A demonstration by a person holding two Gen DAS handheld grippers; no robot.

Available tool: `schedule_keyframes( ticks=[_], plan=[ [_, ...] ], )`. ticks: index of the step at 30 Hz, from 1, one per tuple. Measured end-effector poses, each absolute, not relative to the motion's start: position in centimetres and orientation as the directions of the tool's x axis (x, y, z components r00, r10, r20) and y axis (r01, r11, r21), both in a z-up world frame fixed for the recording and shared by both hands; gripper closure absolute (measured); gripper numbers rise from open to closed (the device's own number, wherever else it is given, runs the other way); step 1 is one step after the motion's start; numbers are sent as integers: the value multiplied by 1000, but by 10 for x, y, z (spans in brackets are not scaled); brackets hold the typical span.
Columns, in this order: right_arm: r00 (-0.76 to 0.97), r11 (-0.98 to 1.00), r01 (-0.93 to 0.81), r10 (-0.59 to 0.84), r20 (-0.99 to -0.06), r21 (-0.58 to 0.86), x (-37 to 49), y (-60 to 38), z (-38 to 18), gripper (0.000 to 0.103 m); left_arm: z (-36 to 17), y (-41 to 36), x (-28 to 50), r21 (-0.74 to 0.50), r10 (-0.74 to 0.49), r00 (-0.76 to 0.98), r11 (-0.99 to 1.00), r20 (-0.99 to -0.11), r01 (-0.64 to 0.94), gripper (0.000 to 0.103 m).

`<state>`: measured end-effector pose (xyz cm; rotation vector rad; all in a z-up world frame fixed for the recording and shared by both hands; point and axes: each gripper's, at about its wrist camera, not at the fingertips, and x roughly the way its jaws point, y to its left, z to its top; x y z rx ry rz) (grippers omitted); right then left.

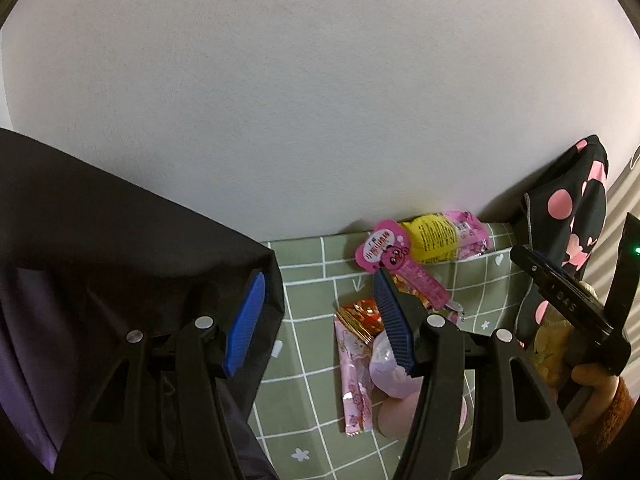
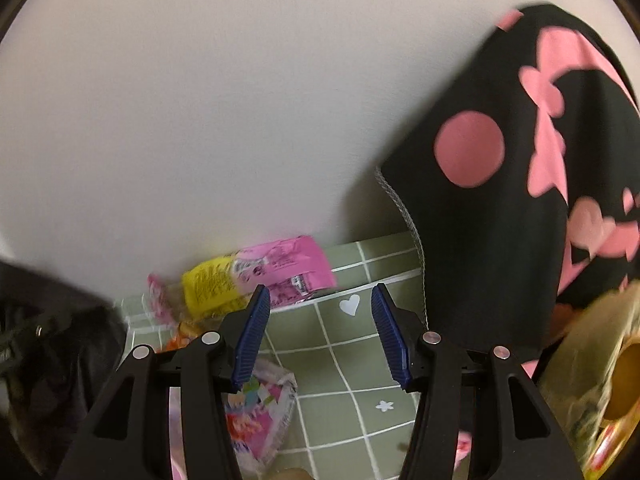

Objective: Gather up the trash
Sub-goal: 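Grasp the pink candy wrapper with the right gripper while the left grasps the pink lollipop pack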

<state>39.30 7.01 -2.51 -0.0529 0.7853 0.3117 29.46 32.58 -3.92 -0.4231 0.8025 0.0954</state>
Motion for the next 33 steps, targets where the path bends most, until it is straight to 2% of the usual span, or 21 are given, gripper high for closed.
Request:
schedule_keyframes(
  ticks=[5, 15, 17, 18, 19, 21, 24, 29, 33],
  plan=[
    [662, 944, -227, 330, -673, 239, 397, 73, -31, 53, -43, 335, 295, -335, -61, 706, 907, -706, -256, 49],
    [581, 950, -178, 312, -752, 256, 431, 111, -64, 53, -53, 342, 294, -339, -49, 699, 897, -714, -284, 49],
    [571, 951, -189, 310, -760, 245, 438, 113, -68, 58, -57, 341, 295, -336, -48, 691, 897, -721, -288, 49],
    [571, 949, -203, 315, -758, 241, 439, 113, -68, 65, -58, 341, 296, -336, -49, 689, 897, -723, -288, 49],
    [570, 946, -219, 324, -755, 241, 439, 112, -66, 78, -59, 341, 297, -336, -53, 685, 897, -726, -288, 49],
    [560, 933, -249, 358, -747, 260, 438, 108, -61, 85, -61, 338, 300, -341, -65, 679, 897, -732, -281, 49],
    [585, 922, -306, 380, -717, 238, 426, 99, -42, 90, -63, 334, 305, -355, -92, 673, 896, -734, -265, 49],
    [651, 920, -358, 370, -662, 162, 401, 74, -6, 91, -71, 324, 311, -374, -129, 656, 893, -743, -249, 49],
    [668, 928, -355, 337, -663, 114, 386, 49, 6, 91, -81, 321, 320, -411, -158, 635, 870, -757, -274, 49]
  ],
)
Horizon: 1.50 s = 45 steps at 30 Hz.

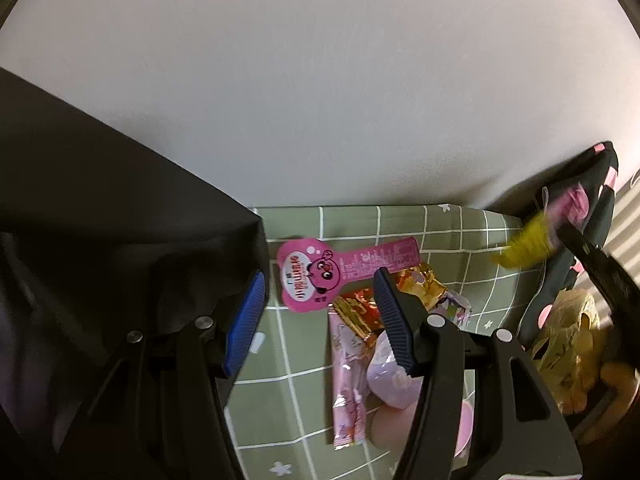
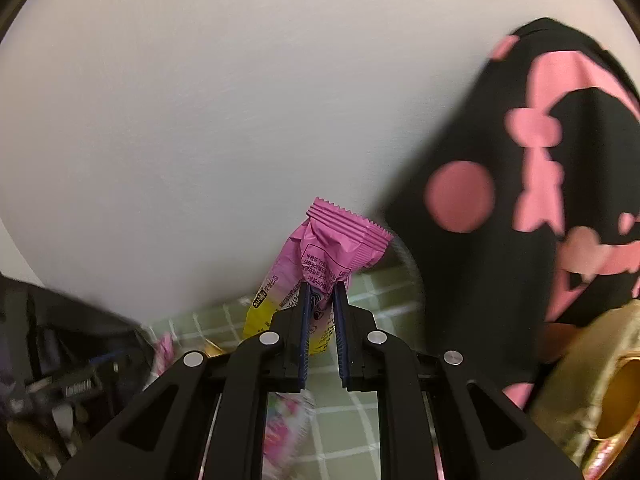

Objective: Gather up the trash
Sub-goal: 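Grasp the pink candy wrapper with the right gripper while the left grasps the pink lollipop pack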

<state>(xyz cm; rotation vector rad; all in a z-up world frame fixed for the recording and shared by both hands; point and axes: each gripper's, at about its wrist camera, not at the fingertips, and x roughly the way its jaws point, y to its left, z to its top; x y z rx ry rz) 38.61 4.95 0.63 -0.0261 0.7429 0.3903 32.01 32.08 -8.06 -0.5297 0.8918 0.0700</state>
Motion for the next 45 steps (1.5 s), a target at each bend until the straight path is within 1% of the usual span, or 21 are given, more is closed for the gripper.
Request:
schedule_keyframes(
  ticks=[5, 8, 13, 16, 19, 21, 23, 25, 28, 31, 32, 34, 38, 42, 43, 44, 45],
  plan=[
    [650, 939, -316, 319, -690, 136, 370, 3, 1, 91, -91, 315, 335, -370, -121, 618, 882, -777, -291, 49],
    [631, 939, -317, 316, -708, 137, 350, -17, -3, 91, -96, 312, 344, -348, -117, 612, 896, -782, -275, 49],
    [617, 934, -339, 312, -723, 115, 326, -39, -10, 91, -106, 305, 356, -343, -150, 586, 910, -796, -232, 49],
    [605, 937, -323, 311, -733, 130, 318, -48, -16, 91, -110, 299, 363, -339, -159, 579, 916, -800, -217, 49],
    [594, 939, -309, 313, -741, 150, 317, -46, -24, 91, -105, 299, 363, -389, -239, 574, 908, -783, -153, 49],
    [597, 939, -310, 314, -739, 148, 313, -46, -20, 91, -98, 293, 361, -428, -310, 573, 901, -759, -79, 49],
    [602, 940, -312, 308, -736, 139, 307, -46, -16, 91, -91, 287, 357, -426, -344, 569, 905, -747, -13, 49],
    [604, 940, -312, 308, -735, 138, 305, -47, -15, 91, -87, 282, 354, -404, -341, 571, 915, -747, 17, 49],
    [606, 939, -312, 312, -731, 142, 302, -51, -11, 91, -81, 277, 351, -271, -215, 612, 963, -761, 1, 49],
    [600, 938, -311, 318, -734, 152, 300, -53, -12, 91, -86, 289, 354, -211, -136, 599, 976, -789, -56, 49],
    [599, 938, -310, 320, -734, 156, 299, -53, -12, 91, -90, 293, 357, -212, -127, 588, 974, -799, -78, 49],
    [594, 936, -307, 329, -734, 171, 298, -53, -13, 91, -98, 298, 360, -247, -150, 562, 964, -813, -100, 49],
    [587, 935, -305, 336, -737, 183, 295, -53, -15, 91, -110, 292, 367, -259, -159, 547, 959, -822, -110, 49],
    [584, 933, -312, 338, -738, 180, 293, -53, -15, 91, -121, 297, 371, -317, -178, 542, 932, -822, -175, 49],
    [585, 933, -312, 337, -738, 178, 293, -53, -15, 91, -121, 296, 371, -322, -176, 541, 928, -822, -188, 51],
    [584, 933, -313, 337, -739, 178, 292, -53, -15, 91, -121, 296, 370, -332, -185, 537, 924, -823, -191, 63],
    [584, 933, -312, 337, -739, 179, 292, -54, -15, 91, -120, 295, 368, -351, -203, 534, 916, -821, -192, 71]
  ],
)
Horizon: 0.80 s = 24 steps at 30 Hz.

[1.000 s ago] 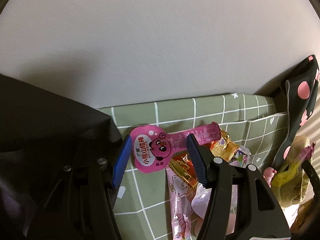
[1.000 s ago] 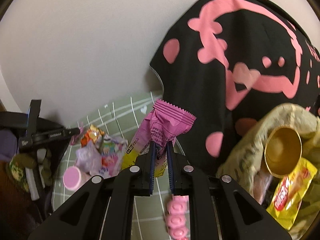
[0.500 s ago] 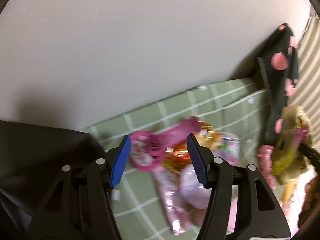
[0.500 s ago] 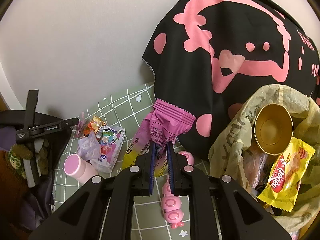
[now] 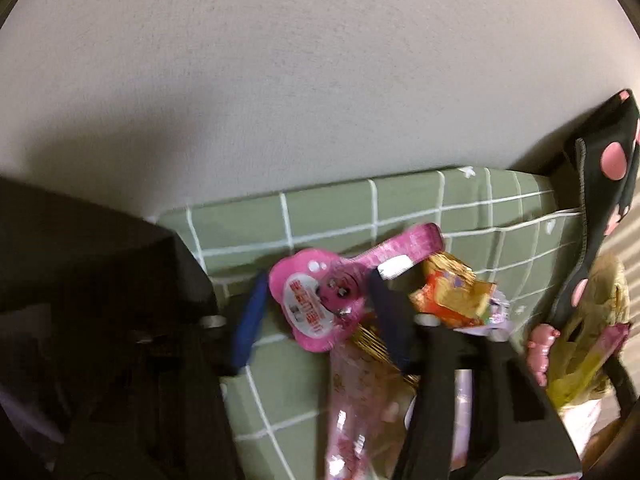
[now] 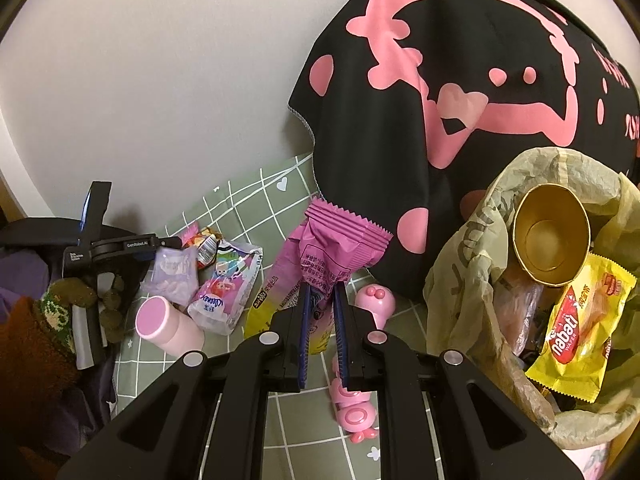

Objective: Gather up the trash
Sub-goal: 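Grasp the pink candy wrapper with the right gripper while the left grasps the pink lollipop pack, then carry the pink wrapper and lollipop pack into the trash bag and release both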

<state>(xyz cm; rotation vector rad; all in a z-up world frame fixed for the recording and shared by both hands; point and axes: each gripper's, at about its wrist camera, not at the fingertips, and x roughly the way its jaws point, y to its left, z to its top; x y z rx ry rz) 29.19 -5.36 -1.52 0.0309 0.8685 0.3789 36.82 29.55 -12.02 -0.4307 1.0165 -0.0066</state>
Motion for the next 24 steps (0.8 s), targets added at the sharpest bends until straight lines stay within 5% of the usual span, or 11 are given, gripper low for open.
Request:
schedule_keyframes(
  ticks=[1, 4, 24],
  plan=[
    [583, 933, -311, 337, -739, 180, 292, -54, -15, 91, -119, 297, 366, -355, -207, 532, 915, -821, -192, 83],
    [587, 932, -313, 341, -734, 183, 292, -55, -14, 91, -107, 292, 355, -347, -201, 552, 922, -809, -173, 89],
    [730, 937, -330, 328, -599, 111, 292, -88, 62, 91, 39, 226, 300, -318, -243, 742, 947, -625, 43, 96]
  ],
)
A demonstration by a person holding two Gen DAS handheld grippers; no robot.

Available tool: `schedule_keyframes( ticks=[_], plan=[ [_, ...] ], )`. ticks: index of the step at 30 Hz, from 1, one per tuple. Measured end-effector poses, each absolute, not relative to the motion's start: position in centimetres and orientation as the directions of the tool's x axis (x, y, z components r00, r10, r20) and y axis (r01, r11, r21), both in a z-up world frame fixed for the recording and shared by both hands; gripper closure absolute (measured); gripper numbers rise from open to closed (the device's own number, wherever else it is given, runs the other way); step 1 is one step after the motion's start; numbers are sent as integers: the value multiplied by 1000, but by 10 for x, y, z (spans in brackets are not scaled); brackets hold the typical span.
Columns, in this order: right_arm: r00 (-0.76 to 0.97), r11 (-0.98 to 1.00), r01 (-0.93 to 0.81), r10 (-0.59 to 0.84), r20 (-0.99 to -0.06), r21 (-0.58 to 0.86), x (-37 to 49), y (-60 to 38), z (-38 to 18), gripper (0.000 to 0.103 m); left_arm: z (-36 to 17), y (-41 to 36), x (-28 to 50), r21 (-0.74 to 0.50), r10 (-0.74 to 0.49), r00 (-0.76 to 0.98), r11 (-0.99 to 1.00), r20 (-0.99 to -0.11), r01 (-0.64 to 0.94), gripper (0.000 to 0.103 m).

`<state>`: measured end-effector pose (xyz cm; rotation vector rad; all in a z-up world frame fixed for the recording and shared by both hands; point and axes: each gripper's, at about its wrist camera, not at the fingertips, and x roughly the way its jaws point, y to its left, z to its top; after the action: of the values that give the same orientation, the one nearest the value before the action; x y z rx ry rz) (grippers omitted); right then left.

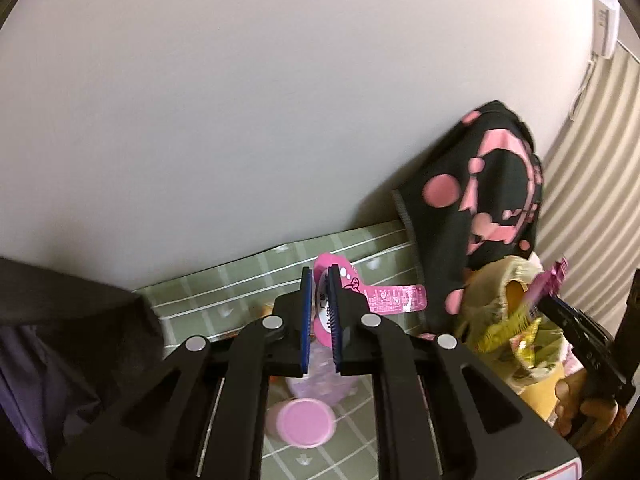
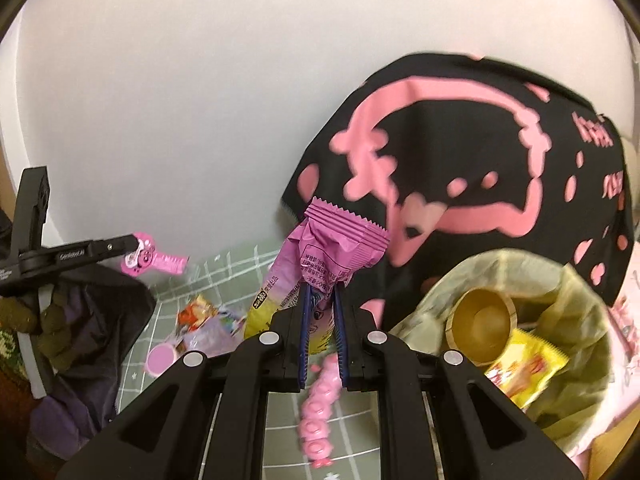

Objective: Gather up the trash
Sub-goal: 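Carry the pink wrapper and lollipop pack into the trash bag and release both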

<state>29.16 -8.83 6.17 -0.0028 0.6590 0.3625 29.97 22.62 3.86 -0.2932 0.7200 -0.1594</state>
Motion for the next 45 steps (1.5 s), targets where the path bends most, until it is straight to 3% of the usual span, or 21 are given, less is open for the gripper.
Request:
schedule_keyframes(
  ticks=[14, 28, 39, 43, 45],
  plan=[
    [828, 985, -169, 162, -537, 37, 294, -171, 100, 91, 83, 99, 338, -286, -447, 704, 894, -552, 344, 96],
    [846, 1000, 2, 1, -533, 5, 290, -251, 105, 91, 68, -17, 366, -342, -602, 566, 793, -563, 504, 96],
    [836, 999, 44, -39, -547, -5, 281, -280, 101, 91, 33, -83, 370, -313, -599, 464, 771, -653, 555, 95],
    [834, 999, 48, -36, -551, 6, 281, -284, 98, 91, 25, -92, 364, -282, -579, 453, 774, -678, 567, 85],
    [833, 999, 41, -30, -553, 9, 282, -284, 97, 91, 25, -90, 363, -288, -580, 454, 776, -677, 562, 84]
  ],
)
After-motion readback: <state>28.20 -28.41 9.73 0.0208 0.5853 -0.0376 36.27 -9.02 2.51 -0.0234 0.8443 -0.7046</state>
